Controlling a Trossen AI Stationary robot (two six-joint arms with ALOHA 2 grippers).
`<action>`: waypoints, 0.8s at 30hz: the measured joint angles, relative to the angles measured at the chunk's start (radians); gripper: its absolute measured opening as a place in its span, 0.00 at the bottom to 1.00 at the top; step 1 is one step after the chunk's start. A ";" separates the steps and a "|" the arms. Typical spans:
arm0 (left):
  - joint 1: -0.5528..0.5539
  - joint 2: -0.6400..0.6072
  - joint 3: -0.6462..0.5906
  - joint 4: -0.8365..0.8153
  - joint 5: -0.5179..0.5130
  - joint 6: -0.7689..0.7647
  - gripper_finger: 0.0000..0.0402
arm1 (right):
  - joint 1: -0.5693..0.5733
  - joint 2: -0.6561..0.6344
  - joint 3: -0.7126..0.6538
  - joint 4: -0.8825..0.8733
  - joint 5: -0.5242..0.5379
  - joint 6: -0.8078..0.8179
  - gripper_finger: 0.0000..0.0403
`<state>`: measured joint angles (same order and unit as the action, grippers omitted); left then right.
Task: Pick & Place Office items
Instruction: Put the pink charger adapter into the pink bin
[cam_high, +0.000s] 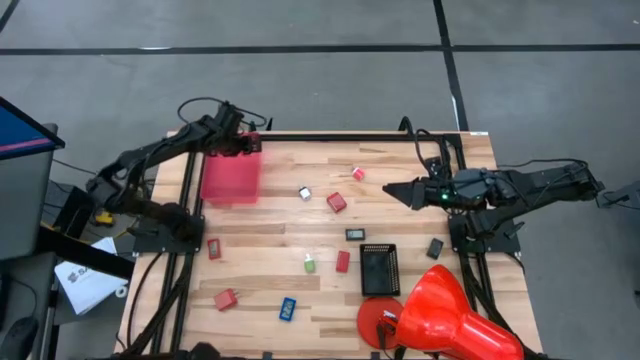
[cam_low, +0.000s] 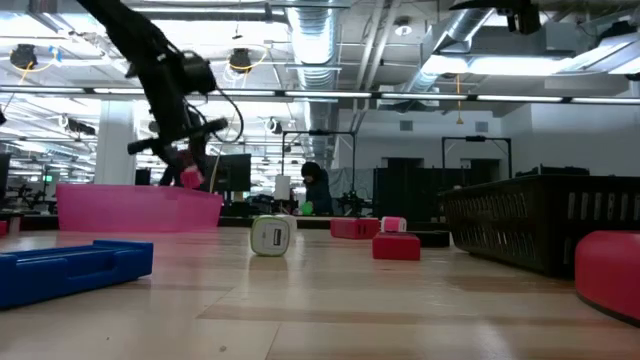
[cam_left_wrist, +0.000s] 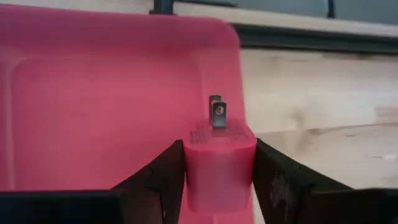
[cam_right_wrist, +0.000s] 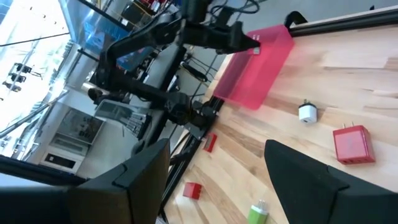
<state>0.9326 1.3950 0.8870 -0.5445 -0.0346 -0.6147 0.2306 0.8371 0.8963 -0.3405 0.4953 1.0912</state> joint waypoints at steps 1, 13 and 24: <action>0.002 0.019 0.006 -0.001 -0.001 0.007 0.37 | 0.000 0.000 0.000 0.000 0.000 0.000 0.63; 0.005 0.165 0.078 0.011 -0.152 0.043 0.37 | 0.016 0.000 0.000 -0.001 0.002 0.009 0.63; 0.012 0.161 0.079 0.027 -0.180 0.094 0.46 | 0.018 0.000 0.000 -0.003 0.003 0.016 0.63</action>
<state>0.9443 1.5557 0.9661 -0.5172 -0.2147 -0.5203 0.2485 0.8375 0.8963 -0.3435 0.4988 1.1076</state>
